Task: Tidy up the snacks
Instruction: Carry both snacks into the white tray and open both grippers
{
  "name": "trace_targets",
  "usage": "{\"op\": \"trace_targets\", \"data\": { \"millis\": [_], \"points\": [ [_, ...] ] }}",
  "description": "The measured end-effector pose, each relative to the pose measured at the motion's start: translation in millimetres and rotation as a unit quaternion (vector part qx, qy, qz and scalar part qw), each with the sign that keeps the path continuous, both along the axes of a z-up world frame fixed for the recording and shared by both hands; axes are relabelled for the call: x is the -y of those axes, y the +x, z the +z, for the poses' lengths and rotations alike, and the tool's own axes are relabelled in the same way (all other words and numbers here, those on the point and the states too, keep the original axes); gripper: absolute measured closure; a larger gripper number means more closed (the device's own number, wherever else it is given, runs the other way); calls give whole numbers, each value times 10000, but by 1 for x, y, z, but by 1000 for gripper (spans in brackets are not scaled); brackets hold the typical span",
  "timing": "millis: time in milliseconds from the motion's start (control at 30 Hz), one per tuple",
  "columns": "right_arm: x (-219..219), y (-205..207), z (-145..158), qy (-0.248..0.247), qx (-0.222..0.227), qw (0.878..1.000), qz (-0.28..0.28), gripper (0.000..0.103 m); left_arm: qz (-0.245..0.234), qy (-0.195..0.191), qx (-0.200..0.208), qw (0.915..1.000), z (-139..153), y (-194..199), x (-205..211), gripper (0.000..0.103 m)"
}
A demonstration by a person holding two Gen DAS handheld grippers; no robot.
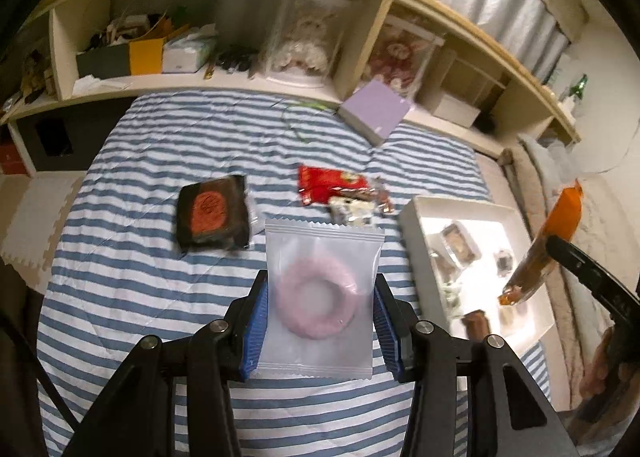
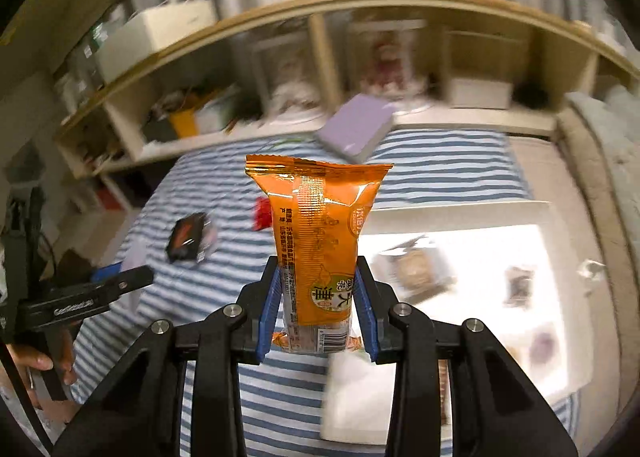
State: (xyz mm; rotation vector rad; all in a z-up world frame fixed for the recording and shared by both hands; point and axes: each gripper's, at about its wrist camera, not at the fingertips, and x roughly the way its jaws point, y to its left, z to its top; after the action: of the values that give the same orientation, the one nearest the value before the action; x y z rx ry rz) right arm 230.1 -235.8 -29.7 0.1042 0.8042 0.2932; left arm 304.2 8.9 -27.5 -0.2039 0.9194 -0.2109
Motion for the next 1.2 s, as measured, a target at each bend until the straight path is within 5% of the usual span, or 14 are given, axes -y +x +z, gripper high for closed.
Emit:
{"op": "trace_targets", "data": {
  "millis": [433,700,967,1200],
  "points": [
    [90,0,11,-58,23,9961,-878,68,-714,-282,122,9970,7,-5,81,56],
    [122,29,-27,-24,-550,9927,-1075,68,-1081,-848,-537,9891,-37,7,148,56],
    [131,60,-84,43,-1260,9855,-1139,68,-1288,-832,-1208,9808,-88,27,191,56],
    [134,78,-95,281,-1261,9845,-1182,67,-1122,-873,-1527,9780,-112,53,202,56]
  ]
}}
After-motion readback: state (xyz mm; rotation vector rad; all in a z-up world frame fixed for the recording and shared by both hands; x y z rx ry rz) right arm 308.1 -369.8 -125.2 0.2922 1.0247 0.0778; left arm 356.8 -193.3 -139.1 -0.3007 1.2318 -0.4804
